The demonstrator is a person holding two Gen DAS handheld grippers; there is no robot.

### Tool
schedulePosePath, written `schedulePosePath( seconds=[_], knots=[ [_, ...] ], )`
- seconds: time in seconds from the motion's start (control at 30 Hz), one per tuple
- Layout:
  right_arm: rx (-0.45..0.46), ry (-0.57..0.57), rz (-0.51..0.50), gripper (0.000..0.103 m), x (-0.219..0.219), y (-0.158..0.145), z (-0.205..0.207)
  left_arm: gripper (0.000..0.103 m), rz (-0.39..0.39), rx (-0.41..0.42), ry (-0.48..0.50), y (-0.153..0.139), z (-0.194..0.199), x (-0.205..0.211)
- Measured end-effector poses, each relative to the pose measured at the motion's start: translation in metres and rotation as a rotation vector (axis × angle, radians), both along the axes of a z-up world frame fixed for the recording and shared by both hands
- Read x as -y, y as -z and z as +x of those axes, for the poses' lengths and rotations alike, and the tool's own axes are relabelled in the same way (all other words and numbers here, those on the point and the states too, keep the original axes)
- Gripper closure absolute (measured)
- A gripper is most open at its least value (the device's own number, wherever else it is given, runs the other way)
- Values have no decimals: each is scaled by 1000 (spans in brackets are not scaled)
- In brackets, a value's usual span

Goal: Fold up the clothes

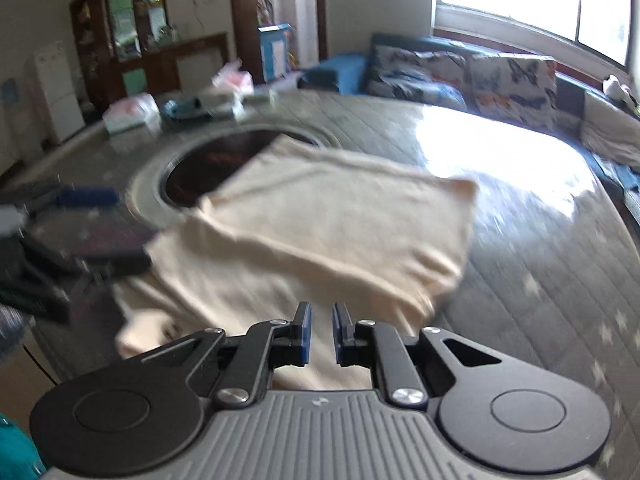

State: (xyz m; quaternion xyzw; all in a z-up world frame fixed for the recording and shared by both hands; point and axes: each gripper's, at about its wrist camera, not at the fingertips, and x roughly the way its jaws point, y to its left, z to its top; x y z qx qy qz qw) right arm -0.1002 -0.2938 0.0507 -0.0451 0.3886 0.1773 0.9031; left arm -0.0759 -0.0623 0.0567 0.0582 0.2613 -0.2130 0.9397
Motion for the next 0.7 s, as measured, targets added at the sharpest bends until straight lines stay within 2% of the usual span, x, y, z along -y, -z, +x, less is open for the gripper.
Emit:
schedulePosePath(
  seconds=[0.2, 0.3, 0.43, 0.53, 0.7],
  knots=[
    [-27, 27, 5, 89, 22, 20, -8, 0, 1, -18, 71, 6, 7, 18],
    [-29, 18, 6, 87, 28, 19, -8, 0, 10, -41, 85, 10, 13, 23],
    [18, 12, -5, 87, 26, 9, 2, 0, 2, -56, 88, 12, 23, 27],
    [40, 20, 12, 86, 26, 6, 17, 2, -9, -65, 75, 14, 34, 28],
    [33, 41, 17, 86, 29, 16, 35, 12, -9, -81, -14, 19, 50, 18]
  ],
)
